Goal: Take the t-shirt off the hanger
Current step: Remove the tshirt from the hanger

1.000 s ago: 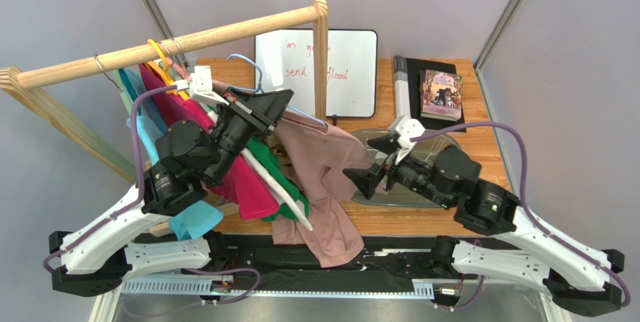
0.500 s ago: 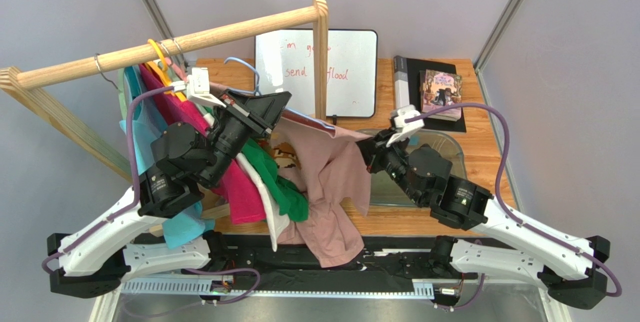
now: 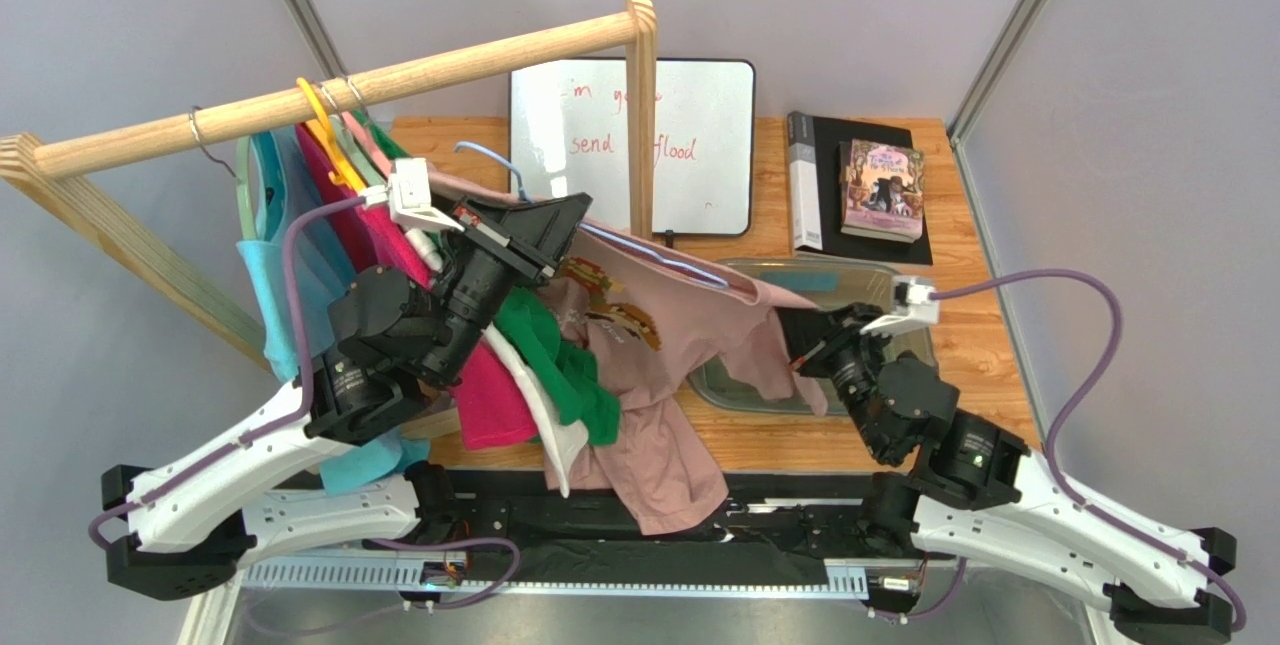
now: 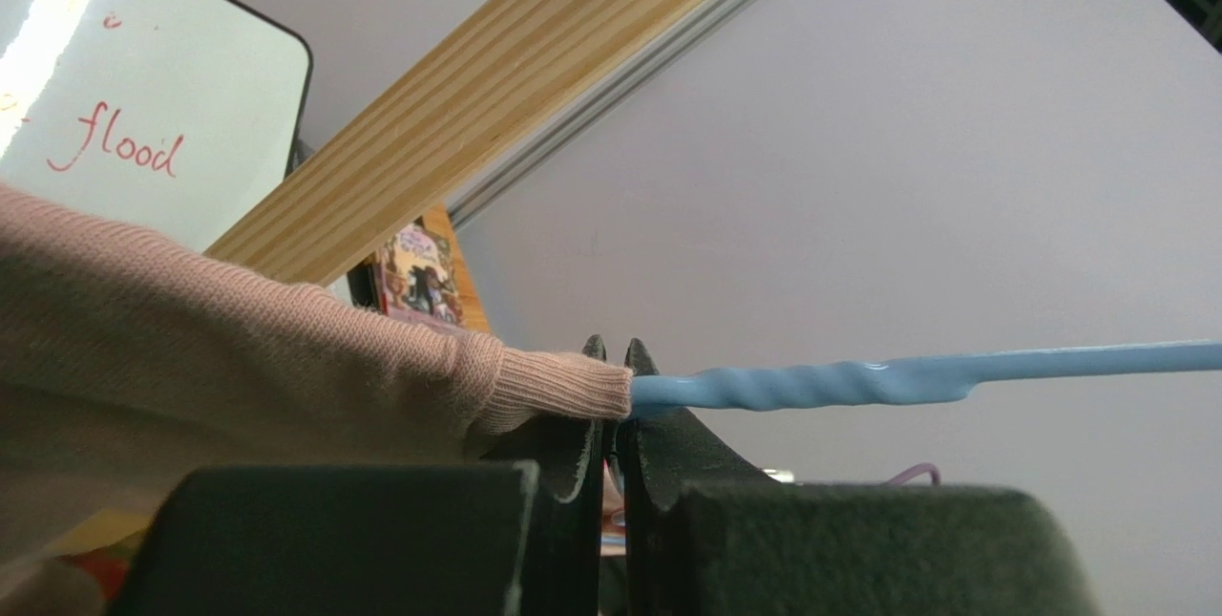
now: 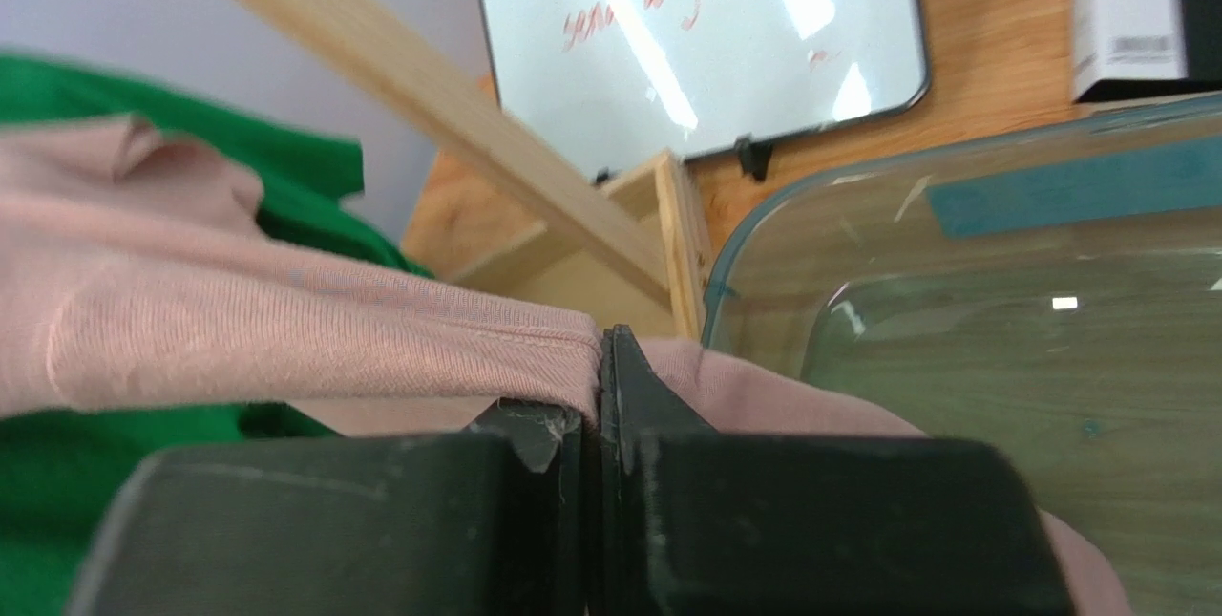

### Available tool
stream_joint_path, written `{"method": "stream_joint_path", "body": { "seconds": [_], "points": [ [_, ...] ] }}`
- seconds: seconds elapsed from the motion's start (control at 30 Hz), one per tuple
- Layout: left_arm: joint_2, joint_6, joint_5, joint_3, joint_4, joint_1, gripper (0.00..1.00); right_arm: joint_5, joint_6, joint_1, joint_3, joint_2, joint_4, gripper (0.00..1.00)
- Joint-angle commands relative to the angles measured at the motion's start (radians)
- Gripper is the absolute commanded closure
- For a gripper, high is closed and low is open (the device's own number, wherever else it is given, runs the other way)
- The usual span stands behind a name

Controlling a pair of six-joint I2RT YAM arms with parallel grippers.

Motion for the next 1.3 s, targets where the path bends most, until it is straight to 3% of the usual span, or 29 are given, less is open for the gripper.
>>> {"method": "stream_joint_path", "body": {
  "seconds": [0.0, 0.3, 0.37, 0.43, 0.6, 0.63, 0.7, 0.73, 0.83, 0.93, 1.1, 1.27],
  "points": [
    [-0.017, 0.035, -0.033, 0.105, 0.084, 0.016, 1.00, -0.255, -0.201, -0.016, -0.061, 0.013, 0.101, 1.00],
    [0.046, -0.038, 0.065, 0.159, -0.062, 0.016, 1.00, -0.591, -0.313, -0.016, 0.057, 0.190, 0.043, 1.00],
    [0.052, -0.032, 0.067, 0.169, -0.093, 0.016, 1.00, -0.628, -0.319, -0.016, 0.099, 0.215, -0.007, 0.91],
    [0.064, -0.026, 0.071, 0.173, -0.113, 0.016, 1.00, -0.654, -0.328, -0.016, 0.123, 0.226, -0.047, 0.90],
    [0.105, 0.018, 0.103, 0.224, -0.166, 0.016, 1.00, -0.796, -0.314, -0.016, 0.110, 0.136, -0.012, 0.70],
    [0.115, 0.037, 0.108, 0.236, -0.177, 0.016, 1.00, -0.888, -0.322, -0.016, 0.108, 0.122, -0.002, 0.54],
    [0.144, 0.054, 0.128, 0.288, -0.227, 0.016, 1.00, -0.936, -0.342, -0.016, 0.123, 0.089, -0.030, 0.40],
    [0.155, 0.070, 0.137, 0.303, -0.243, 0.016, 1.00, -0.911, -0.362, -0.016, 0.132, 0.054, -0.063, 0.30],
    [0.185, 0.092, 0.180, 0.349, -0.288, 0.016, 1.00, -0.751, -0.397, -0.014, 0.159, -0.016, -0.182, 0.18],
    [0.194, 0.095, 0.235, 0.350, -0.294, 0.016, 1.00, -0.755, -0.428, -0.014, 0.191, -0.035, -0.164, 0.15],
    [0.219, 0.065, 0.332, 0.350, -0.314, 0.017, 1.00, -0.791, -0.475, -0.016, 0.287, 0.086, -0.123, 0.16],
    [0.247, 0.025, 0.426, 0.330, -0.298, 0.017, 1.00, -0.806, -0.500, -0.016, 0.341, 0.201, -0.037, 0.28]
  ]
}}
